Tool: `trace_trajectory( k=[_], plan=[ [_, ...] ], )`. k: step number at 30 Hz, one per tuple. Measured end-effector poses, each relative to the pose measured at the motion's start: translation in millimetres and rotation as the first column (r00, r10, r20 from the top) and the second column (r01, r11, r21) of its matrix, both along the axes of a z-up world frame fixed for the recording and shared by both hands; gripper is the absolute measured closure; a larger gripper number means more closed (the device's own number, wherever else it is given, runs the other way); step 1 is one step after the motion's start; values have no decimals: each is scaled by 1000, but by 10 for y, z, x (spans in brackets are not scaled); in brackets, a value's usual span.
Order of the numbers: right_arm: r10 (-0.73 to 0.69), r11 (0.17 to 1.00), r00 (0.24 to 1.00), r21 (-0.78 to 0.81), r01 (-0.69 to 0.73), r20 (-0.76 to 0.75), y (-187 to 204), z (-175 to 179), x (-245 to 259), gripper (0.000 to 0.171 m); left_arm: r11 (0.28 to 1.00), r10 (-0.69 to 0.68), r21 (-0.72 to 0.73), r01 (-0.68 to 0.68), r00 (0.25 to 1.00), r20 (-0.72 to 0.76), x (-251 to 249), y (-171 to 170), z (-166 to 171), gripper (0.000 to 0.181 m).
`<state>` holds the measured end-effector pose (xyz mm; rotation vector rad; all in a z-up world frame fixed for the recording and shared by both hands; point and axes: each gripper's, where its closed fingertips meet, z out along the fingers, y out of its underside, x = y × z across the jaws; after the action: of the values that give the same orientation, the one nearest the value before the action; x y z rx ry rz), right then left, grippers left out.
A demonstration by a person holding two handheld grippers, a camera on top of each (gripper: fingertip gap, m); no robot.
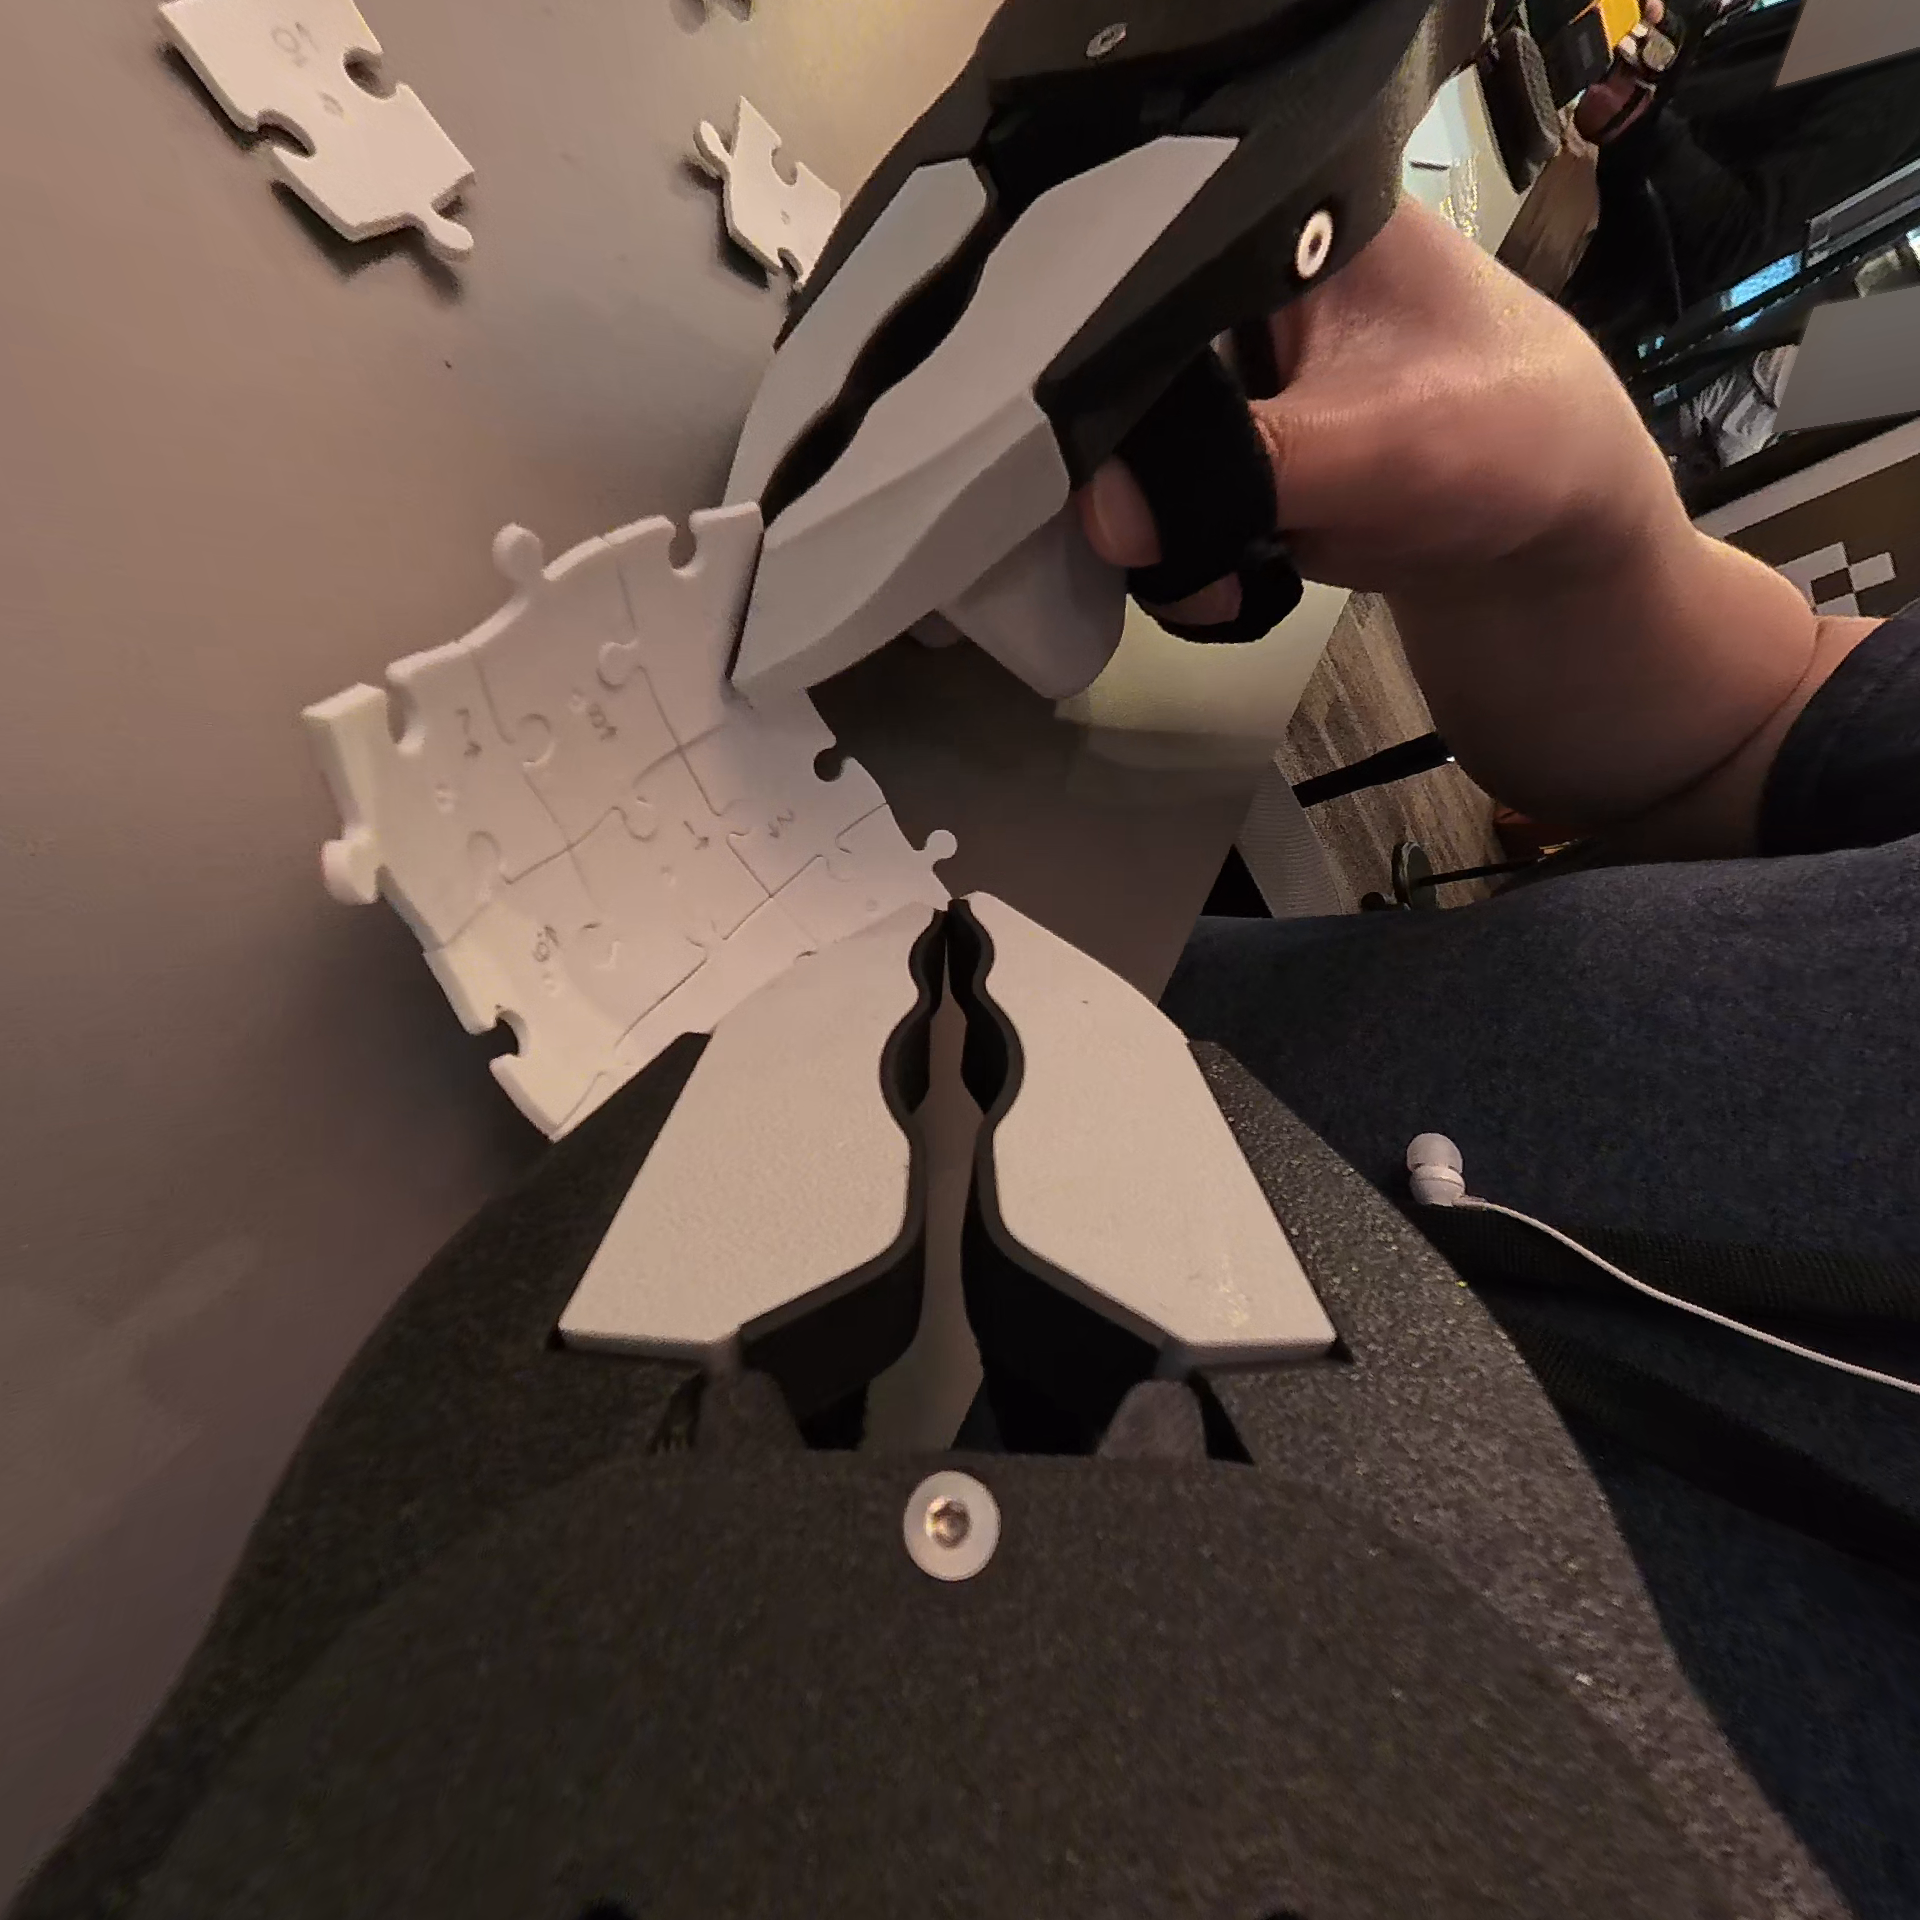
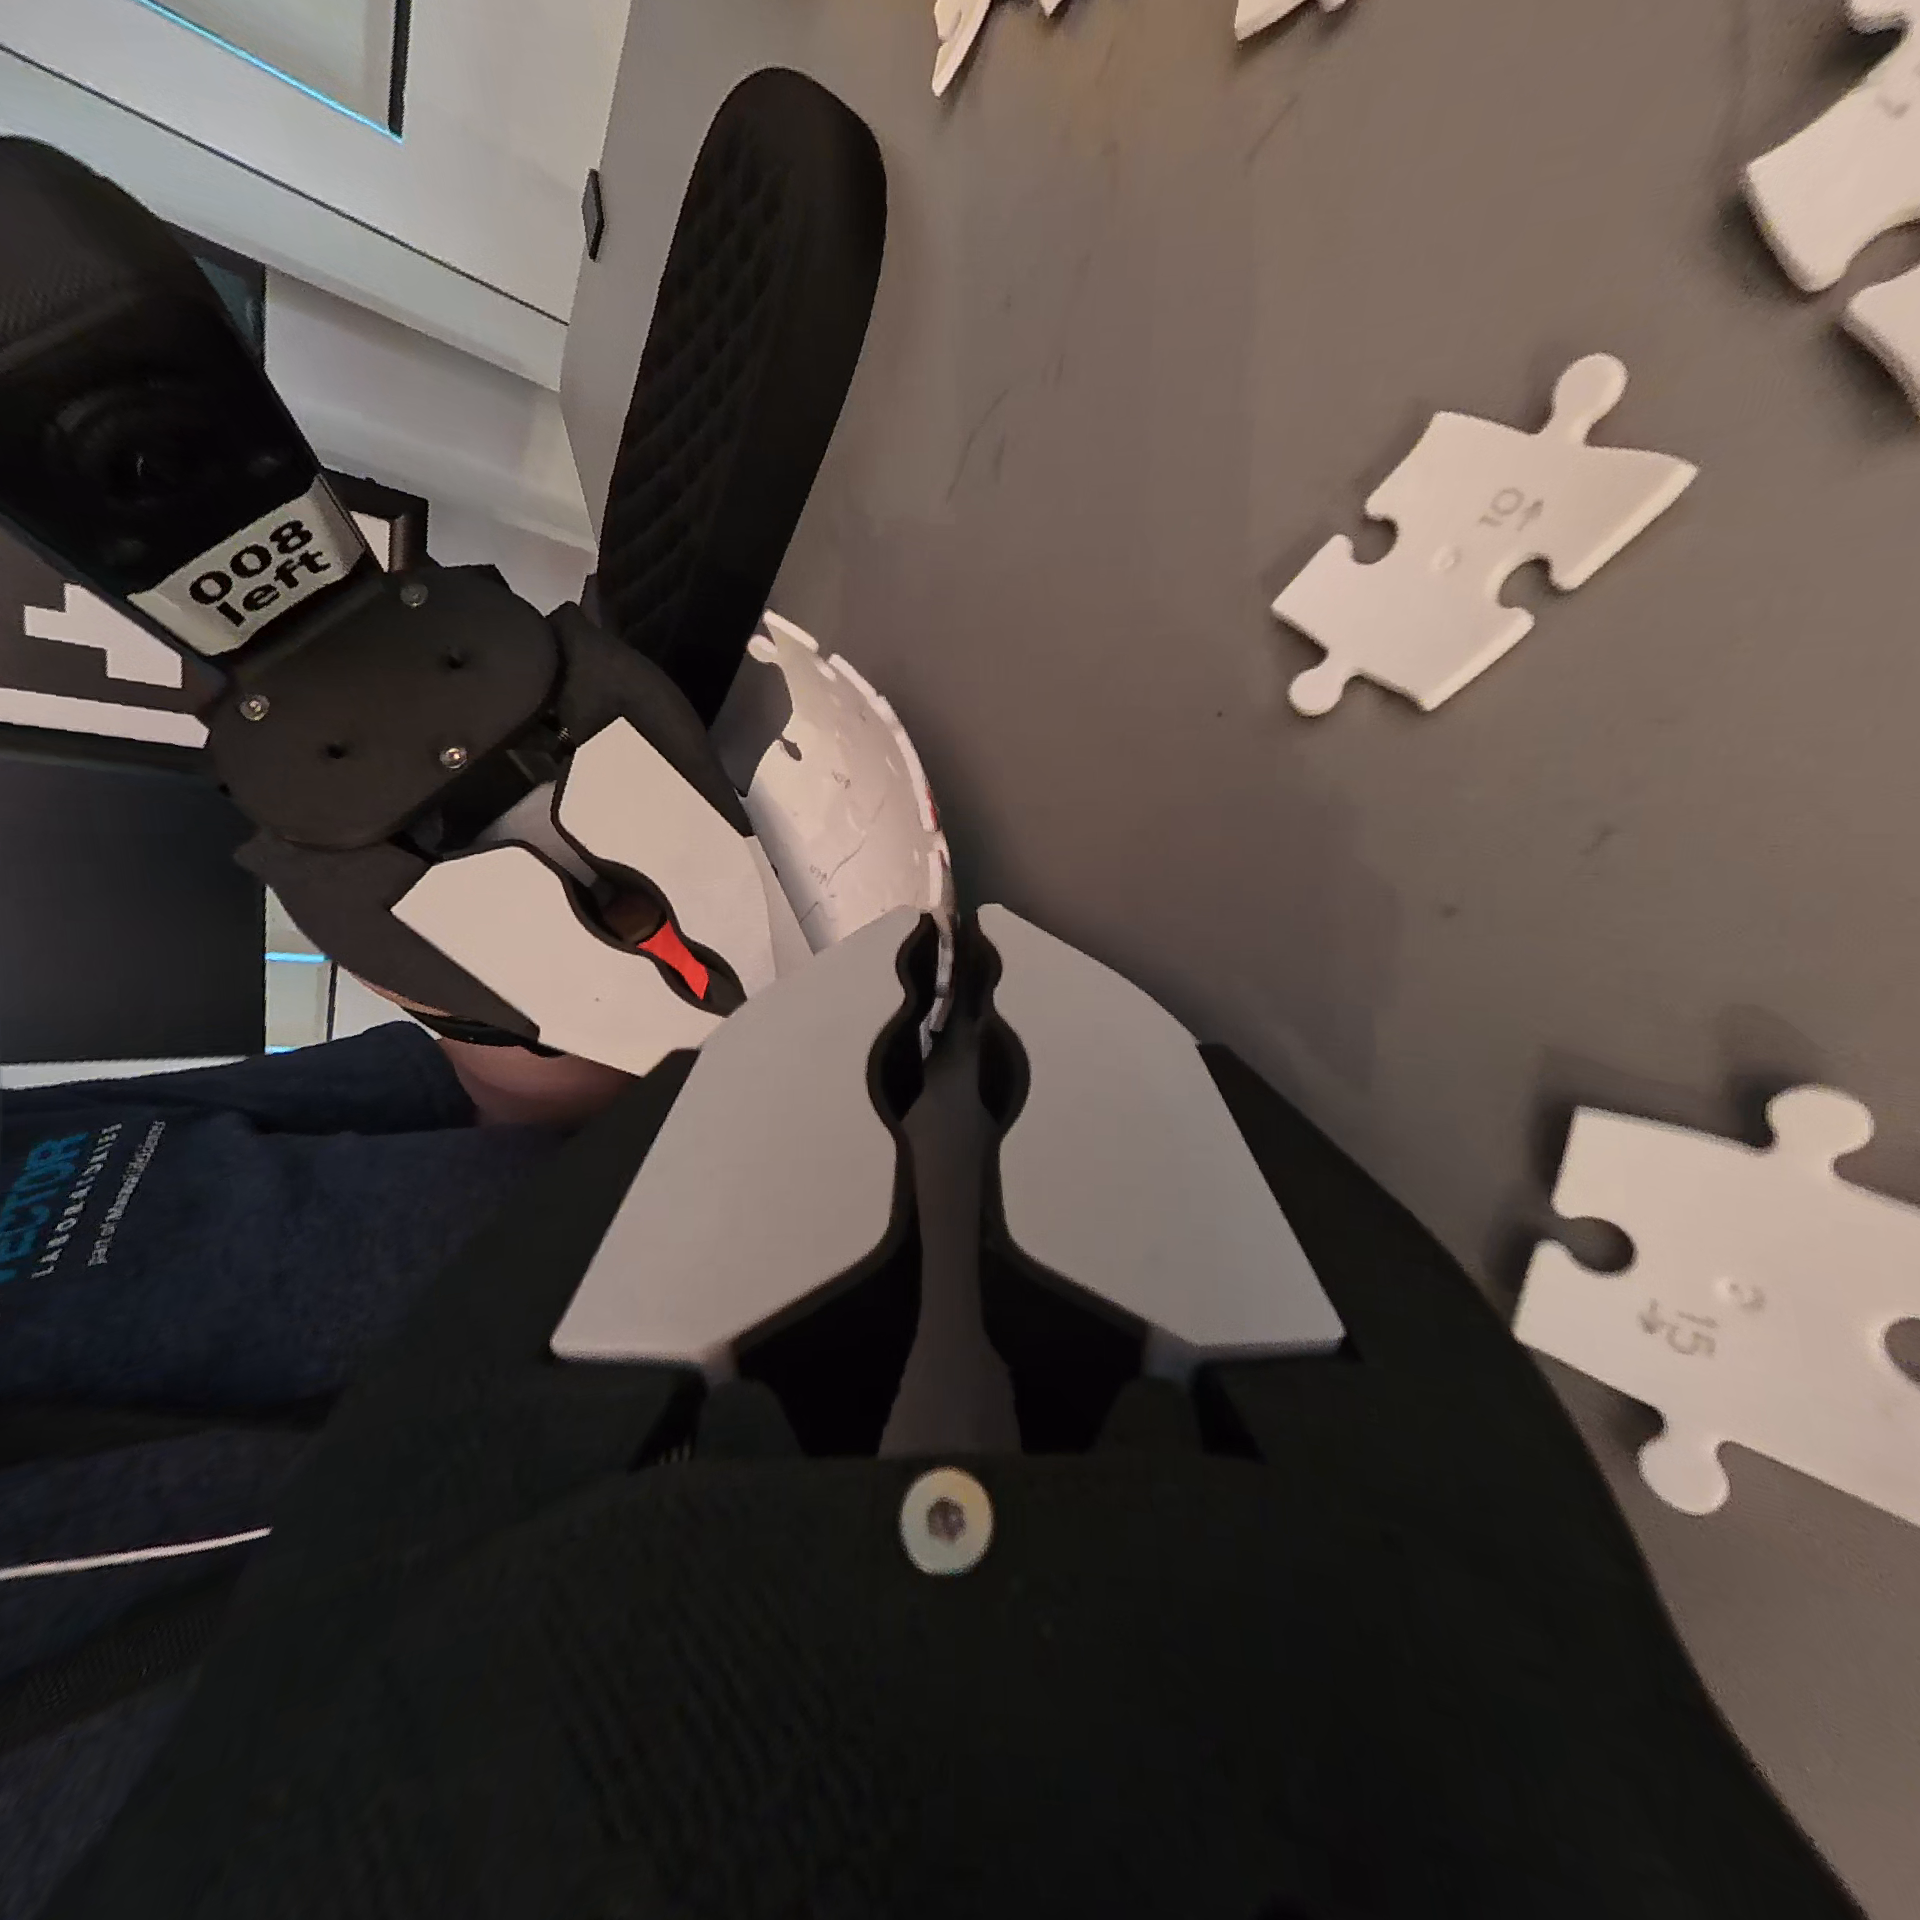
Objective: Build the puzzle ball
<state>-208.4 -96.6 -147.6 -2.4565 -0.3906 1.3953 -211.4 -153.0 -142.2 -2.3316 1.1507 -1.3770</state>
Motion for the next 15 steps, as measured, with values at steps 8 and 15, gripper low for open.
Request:
trace_trajectory(
  k=[8,15],
  plan=[
    [36,999,999,19,-36,22,-11,-15,-18,168,1000,3,-1,-3,1000,0,-6,3,-4,181],
    [38,998,999,43,-39,38,-18,-17,-16,168,1000,1,3,-1,1000,-7,-2,-2,-9,181]
  ],
)
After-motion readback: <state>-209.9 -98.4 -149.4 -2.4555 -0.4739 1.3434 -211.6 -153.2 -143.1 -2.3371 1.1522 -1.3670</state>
